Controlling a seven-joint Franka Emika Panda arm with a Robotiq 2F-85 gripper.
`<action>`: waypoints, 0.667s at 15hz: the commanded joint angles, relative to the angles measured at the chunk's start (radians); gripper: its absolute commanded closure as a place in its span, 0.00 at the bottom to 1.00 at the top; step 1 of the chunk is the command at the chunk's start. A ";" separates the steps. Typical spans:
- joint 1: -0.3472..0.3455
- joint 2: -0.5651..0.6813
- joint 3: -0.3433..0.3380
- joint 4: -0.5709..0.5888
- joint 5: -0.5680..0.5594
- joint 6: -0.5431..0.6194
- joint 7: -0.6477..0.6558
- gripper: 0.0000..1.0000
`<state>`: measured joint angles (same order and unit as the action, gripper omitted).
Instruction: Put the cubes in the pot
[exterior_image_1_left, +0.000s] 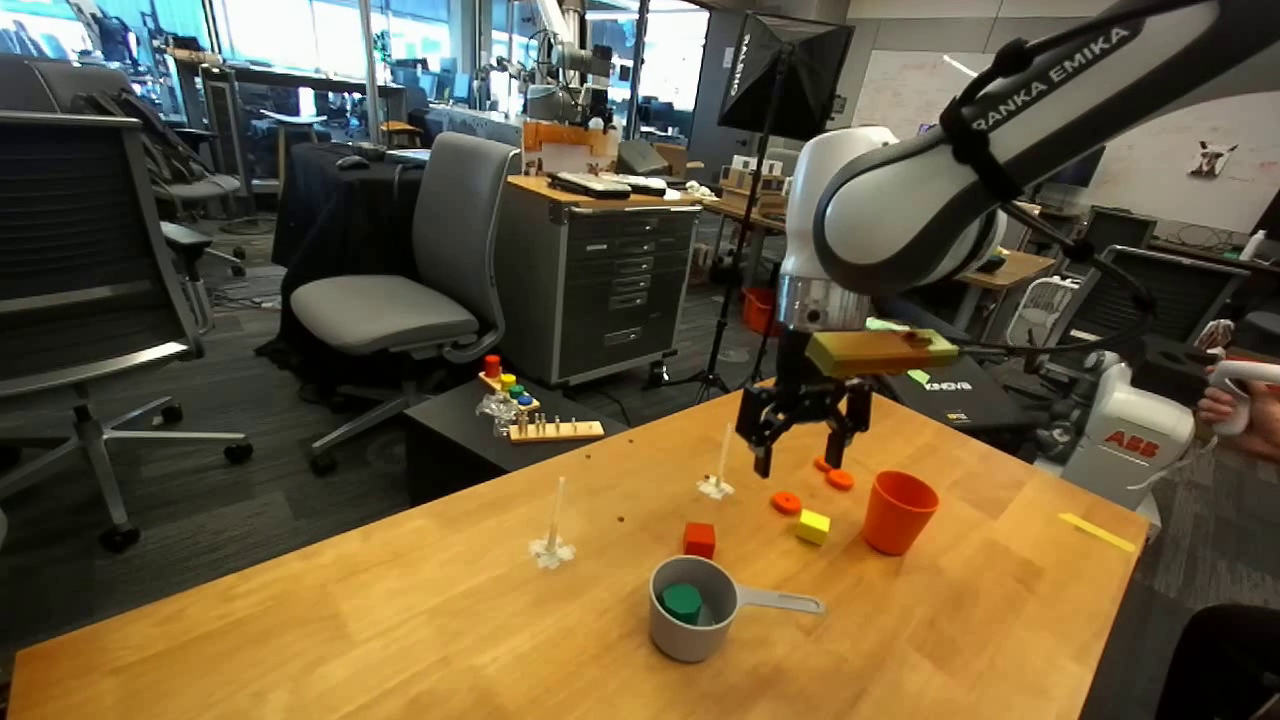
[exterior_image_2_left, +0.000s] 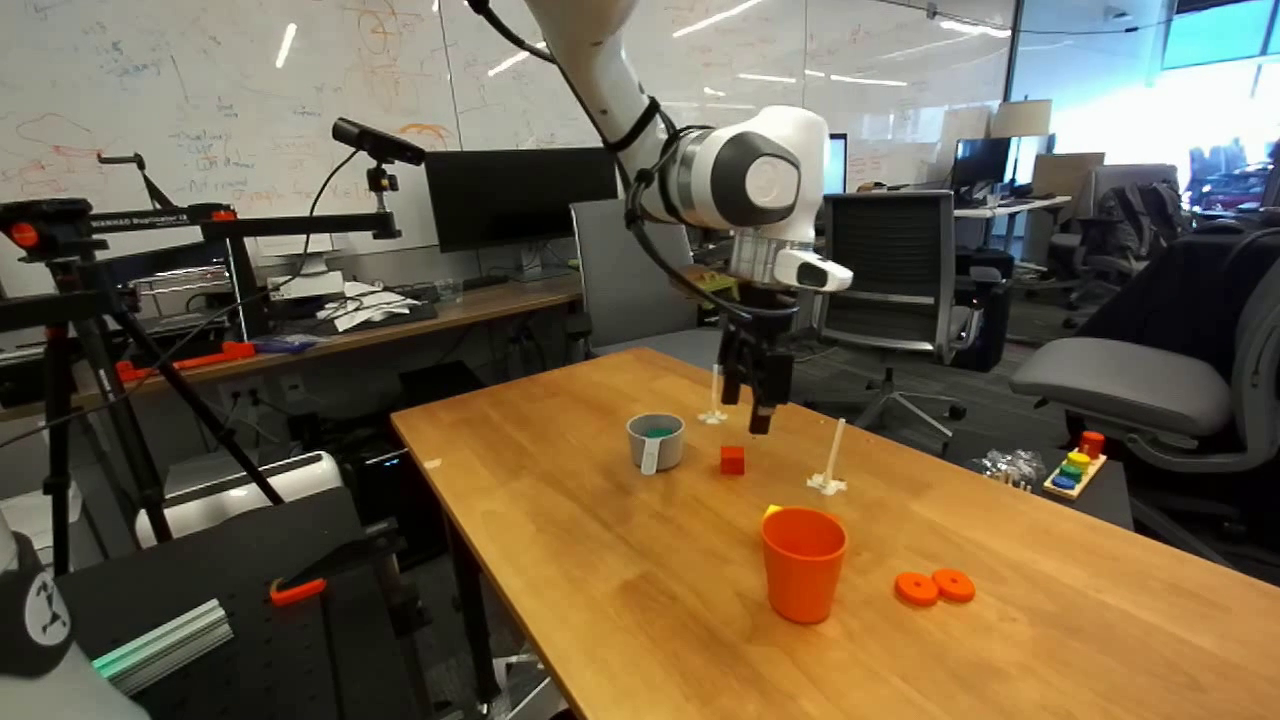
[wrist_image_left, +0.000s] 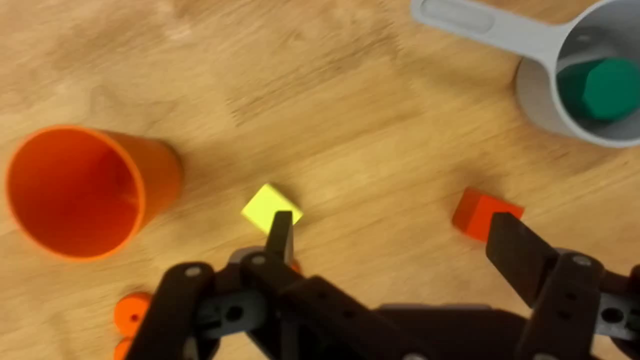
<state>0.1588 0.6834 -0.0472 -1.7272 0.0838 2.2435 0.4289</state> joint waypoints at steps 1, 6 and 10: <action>-0.024 -0.006 0.001 0.003 -0.002 -0.003 -0.009 0.00; 0.004 0.010 -0.013 -0.026 0.003 0.101 0.051 0.00; -0.027 0.065 0.034 -0.015 0.144 0.296 0.098 0.00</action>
<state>0.1459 0.7147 -0.0427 -1.7491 0.1474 2.4243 0.4844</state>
